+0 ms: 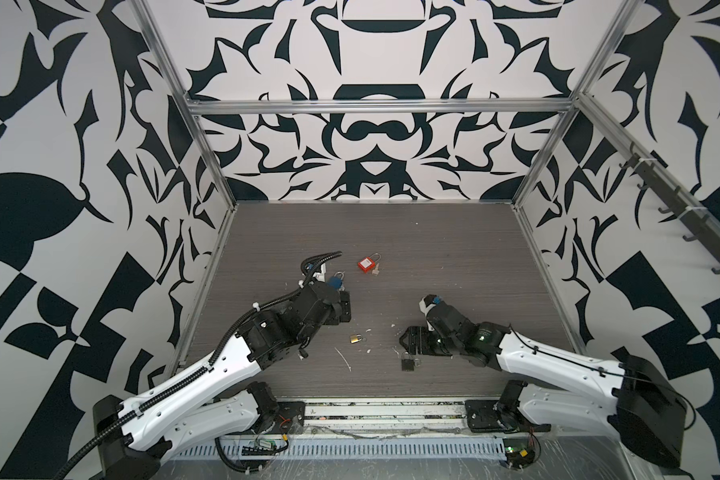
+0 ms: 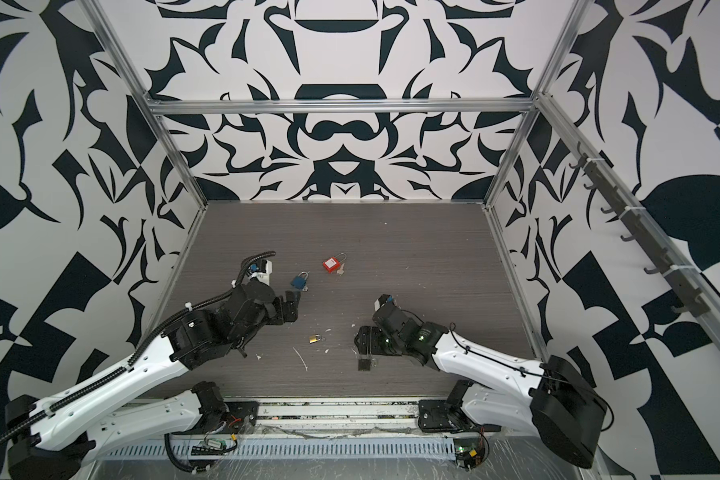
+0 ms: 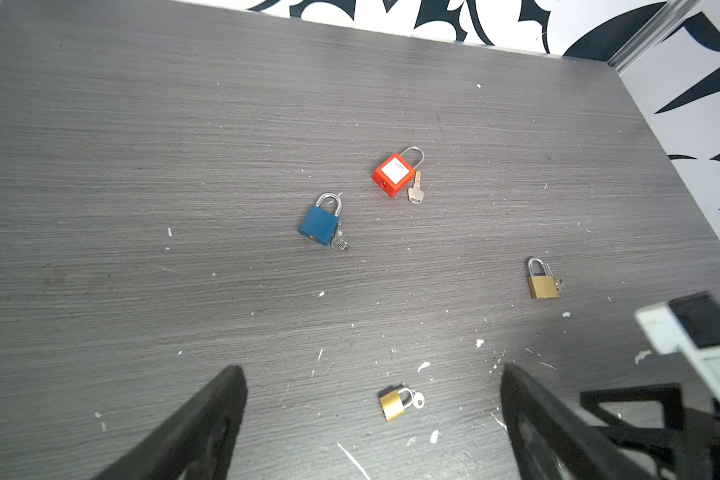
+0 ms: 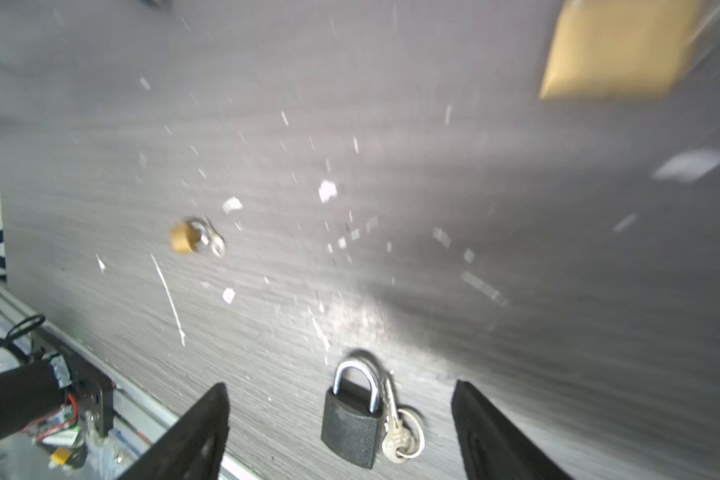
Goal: Lock with the key
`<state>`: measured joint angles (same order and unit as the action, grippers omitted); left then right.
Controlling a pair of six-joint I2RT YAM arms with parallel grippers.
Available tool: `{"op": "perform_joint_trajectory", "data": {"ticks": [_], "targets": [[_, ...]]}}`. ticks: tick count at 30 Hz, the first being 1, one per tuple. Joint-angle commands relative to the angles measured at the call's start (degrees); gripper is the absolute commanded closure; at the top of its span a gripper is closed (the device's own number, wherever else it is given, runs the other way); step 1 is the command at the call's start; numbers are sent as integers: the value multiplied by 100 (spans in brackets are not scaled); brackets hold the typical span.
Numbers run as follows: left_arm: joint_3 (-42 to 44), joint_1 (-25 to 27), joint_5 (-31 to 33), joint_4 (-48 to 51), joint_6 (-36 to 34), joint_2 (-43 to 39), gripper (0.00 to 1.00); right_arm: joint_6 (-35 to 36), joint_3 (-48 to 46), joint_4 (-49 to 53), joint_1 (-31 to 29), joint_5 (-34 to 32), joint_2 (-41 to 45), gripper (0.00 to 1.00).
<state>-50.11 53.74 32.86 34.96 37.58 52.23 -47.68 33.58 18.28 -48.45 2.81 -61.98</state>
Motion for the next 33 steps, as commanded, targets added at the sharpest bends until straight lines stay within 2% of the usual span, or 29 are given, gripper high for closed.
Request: {"op": "perform_joint_trajectory", "data": {"ticks": [1, 3, 5, 8, 11, 13, 15, 17, 20, 22, 25, 27, 28, 30, 33], "targets": [[-170, -205, 586, 108, -444, -196, 3, 1046, 791, 749, 351, -893, 311, 9], [-185, -545, 837, 22, -796, -341, 1, 1481, 1043, 802, 658, -1243, 422, 5], [-105, -1148, 972, -311, -1263, -581, 1, 2001, 1188, 666, 1036, -1784, 536, 1], [245, -2253, 739, -1261, -2003, -1004, 1, 2805, 1199, 108, 1604, -2478, 691, 0], [883, -3381, 383, -2452, -2528, -1179, 1, 3610, 888, -919, 2137, -3261, 774, 0], [1310, -4141, 124, -2994, -2527, -1034, 1, 4134, 513, -1770, 2446, -3864, 726, 0], [1603, -4885, -327, -3270, -2198, -715, 1, 4671, -7, -2687, 2779, -4196, 581, 0], [2087, -5420, -571, -3812, -1862, -289, 1, 4751, -499, -3471, 3181, -4422, 322, 0], [2759, -5574, -725, -5153, -2167, 373, 2, 4334, -931, -3883, 3537, -4385, -104, 0], [2852, -5571, -862, -5618, -2363, 937, 2, 4151, -1299, -4846, 3578, -4378, -544, 0], [2905, -5575, -1102, -6533, -2657, 1719, 1, 4350, -1509, -6249, 3579, -4230, -1492, 0], [3096, -5571, -1535, -7491, -2869, 2231, 0, 4586, -1428, -6886, 3594, -4077, -2006, 0], [3055, -5577, -1705, -7756, -3003, 2511, 1, 4619, -1352, -6950, 3661, -3779, -2201, 0], [2953, -5576, -2471, -7810, -2945, 2676, 1, 4733, -1165, -6911, 3695, -3594, -2559, 0], [3124, -5523, -3524, -8824, -3429, 3478, 1, 4640, -985, -6446, 3991, -2654, -2538, 0]]}}
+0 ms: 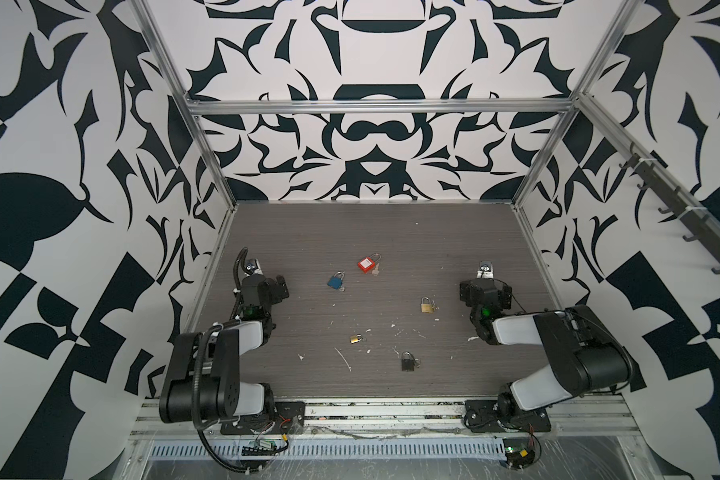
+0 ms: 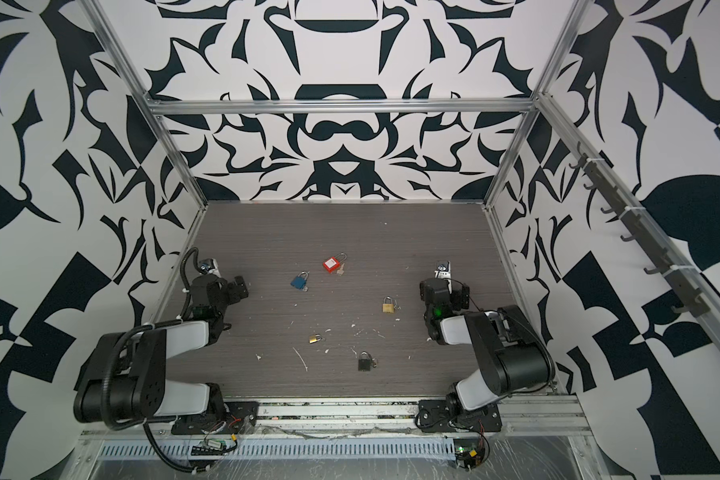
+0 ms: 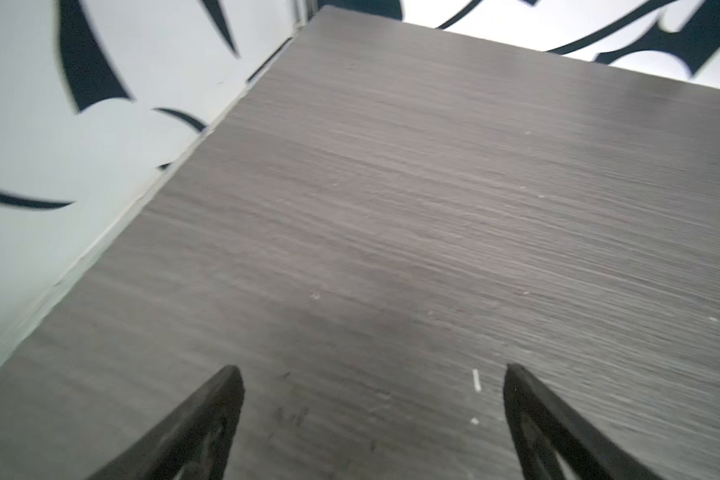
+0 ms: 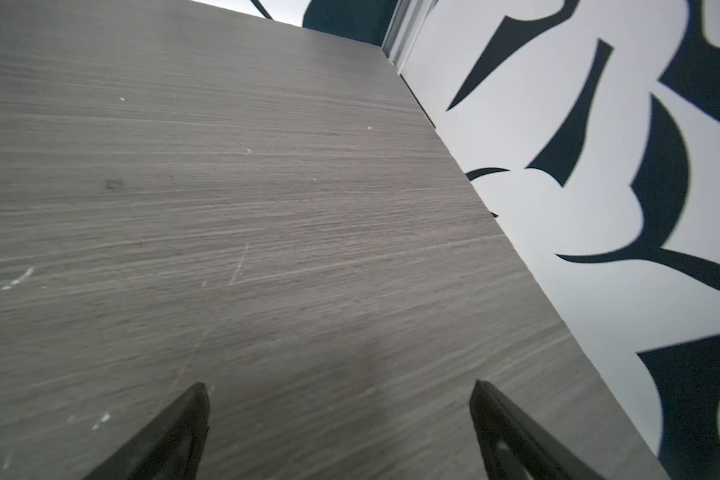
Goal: Lock with the key
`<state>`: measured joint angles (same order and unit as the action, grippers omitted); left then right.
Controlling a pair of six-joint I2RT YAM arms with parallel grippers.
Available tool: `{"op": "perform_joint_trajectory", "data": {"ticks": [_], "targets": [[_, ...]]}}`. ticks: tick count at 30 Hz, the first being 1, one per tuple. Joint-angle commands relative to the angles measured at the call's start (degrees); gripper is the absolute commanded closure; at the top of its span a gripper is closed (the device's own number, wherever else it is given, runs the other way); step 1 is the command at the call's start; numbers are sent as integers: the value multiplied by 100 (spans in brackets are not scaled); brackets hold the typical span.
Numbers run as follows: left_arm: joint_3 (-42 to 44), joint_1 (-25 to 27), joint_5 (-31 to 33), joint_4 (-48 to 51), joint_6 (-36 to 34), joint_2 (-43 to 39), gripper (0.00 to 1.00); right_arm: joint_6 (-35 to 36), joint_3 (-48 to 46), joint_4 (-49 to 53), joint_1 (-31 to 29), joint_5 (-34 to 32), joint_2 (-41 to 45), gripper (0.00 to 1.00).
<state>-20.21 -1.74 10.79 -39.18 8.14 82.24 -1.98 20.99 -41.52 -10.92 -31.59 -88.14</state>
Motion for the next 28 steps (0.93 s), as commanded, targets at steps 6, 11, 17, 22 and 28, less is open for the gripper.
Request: {"op": "perform_joint_trajectory", "data": {"ticks": [6, 11, 17, 22, 28], "targets": [[-55, 151, -1315, -1421, -639, 715, 1, 165, -7, -896, 682, 2555, -44, 0], [-63, 159, -1250, -1399, -607, 706, 1, 164, -41, -1014, 691, 2461, -92, 0], [-68, 156, -1237, -1418, -607, 706, 1, 154, -61, -1048, 681, 2439, -75, 1], [-183, 171, -1254, -1251, -660, 796, 1, 163, -51, -1038, 685, 2456, -73, 1], [-187, 223, -1334, -1204, -752, 746, 1, 163, -51, -1043, 680, 2456, -72, 0]]}}
